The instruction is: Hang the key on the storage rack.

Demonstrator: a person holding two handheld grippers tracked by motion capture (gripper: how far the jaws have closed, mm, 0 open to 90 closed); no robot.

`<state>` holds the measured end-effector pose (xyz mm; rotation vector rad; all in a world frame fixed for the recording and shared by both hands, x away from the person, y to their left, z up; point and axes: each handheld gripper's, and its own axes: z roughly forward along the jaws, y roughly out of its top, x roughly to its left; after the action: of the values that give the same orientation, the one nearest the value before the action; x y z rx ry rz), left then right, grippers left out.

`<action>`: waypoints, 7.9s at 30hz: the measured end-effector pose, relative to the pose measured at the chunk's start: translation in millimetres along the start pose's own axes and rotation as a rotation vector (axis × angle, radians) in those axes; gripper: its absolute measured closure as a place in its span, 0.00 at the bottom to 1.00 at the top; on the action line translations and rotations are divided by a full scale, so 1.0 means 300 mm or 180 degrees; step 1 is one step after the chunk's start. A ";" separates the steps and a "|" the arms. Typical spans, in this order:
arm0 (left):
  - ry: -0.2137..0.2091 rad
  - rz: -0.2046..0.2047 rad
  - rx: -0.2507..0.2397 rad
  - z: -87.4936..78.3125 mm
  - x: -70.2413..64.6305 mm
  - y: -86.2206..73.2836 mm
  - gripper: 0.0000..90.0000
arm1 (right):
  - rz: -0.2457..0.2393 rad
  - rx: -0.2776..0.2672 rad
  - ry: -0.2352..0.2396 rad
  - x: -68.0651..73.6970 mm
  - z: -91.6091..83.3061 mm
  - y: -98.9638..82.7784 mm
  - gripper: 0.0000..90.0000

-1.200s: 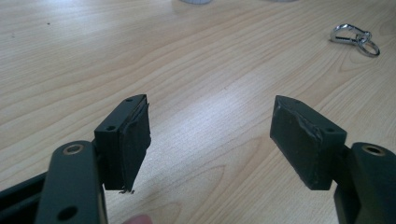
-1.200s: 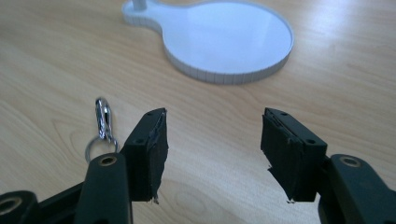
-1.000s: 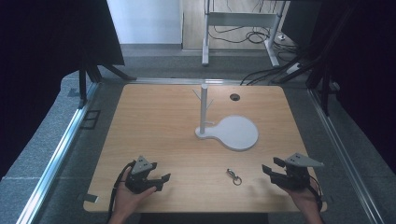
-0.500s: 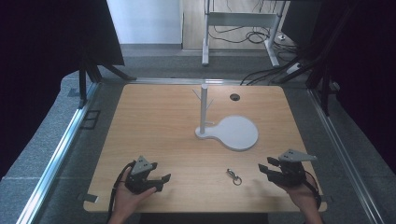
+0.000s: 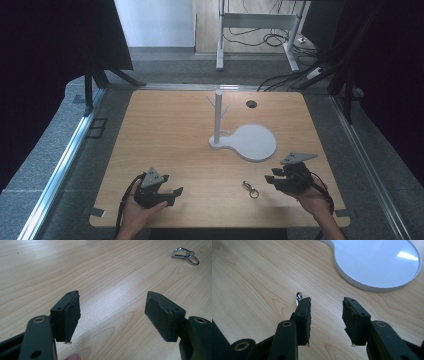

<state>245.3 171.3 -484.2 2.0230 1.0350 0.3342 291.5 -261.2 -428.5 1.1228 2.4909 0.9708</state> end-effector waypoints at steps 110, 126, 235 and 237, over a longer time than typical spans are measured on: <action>-0.0041 0.0086 0.0181 0.040 -0.017 -0.010 0.32 | -0.0418 0.1063 0.0153 0.101 0.215 0.115 0.94; -0.0046 0.0089 0.0197 0.044 -0.016 -0.012 0.32 | -0.0300 0.0667 0.0109 0.060 0.164 0.159 0.94; -0.0088 0.0105 0.0214 0.042 -0.014 -0.011 0.32 | -0.0211 0.0346 -0.0319 -0.078 0.275 0.573 0.94; -0.0087 0.0104 0.0214 0.042 -0.013 -0.011 0.32 | -0.0214 0.0339 -0.0333 -0.080 0.276 0.580 0.94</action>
<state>247.8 162.5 -494.1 2.1007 1.0094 0.2918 446.0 -155.4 -377.2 1.0833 2.5036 0.7496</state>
